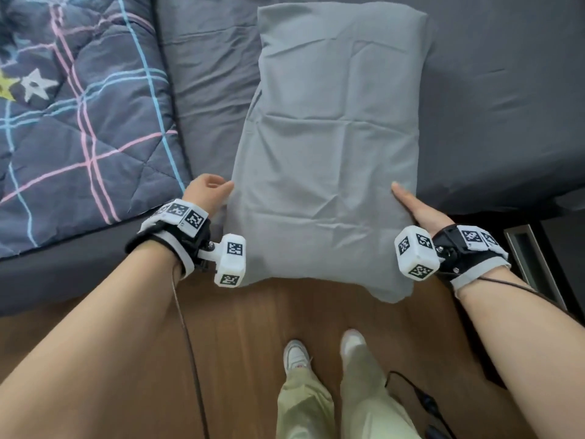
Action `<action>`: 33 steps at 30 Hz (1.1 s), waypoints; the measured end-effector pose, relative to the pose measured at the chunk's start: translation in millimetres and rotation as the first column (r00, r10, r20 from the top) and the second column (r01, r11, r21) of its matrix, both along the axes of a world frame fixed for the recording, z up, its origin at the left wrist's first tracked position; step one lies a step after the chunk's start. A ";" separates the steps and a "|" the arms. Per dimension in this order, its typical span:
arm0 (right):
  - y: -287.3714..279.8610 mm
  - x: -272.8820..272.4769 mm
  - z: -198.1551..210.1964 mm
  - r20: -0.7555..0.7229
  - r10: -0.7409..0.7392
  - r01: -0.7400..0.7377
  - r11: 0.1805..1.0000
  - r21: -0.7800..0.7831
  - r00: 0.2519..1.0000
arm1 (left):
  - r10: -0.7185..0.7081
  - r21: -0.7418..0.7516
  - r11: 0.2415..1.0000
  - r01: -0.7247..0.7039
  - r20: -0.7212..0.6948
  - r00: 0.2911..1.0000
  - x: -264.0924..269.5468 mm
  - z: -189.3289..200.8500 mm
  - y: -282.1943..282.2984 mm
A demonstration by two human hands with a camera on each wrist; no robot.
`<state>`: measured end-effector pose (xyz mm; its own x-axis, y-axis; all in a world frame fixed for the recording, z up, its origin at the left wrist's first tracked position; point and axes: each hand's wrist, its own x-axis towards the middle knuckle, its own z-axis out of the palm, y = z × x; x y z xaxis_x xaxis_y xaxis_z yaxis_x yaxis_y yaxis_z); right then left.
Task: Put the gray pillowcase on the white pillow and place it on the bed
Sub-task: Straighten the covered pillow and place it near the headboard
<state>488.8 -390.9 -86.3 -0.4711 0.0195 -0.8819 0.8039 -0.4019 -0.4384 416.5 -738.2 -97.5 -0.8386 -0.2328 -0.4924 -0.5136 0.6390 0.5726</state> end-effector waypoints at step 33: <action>-33.6 -16.9 -16.5 -0.160 -0.095 0.149 0.916 0.372 0.983 | 0.228 0.102 0.963 -0.251 0.196 0.954 80.9 -31.9 -1.1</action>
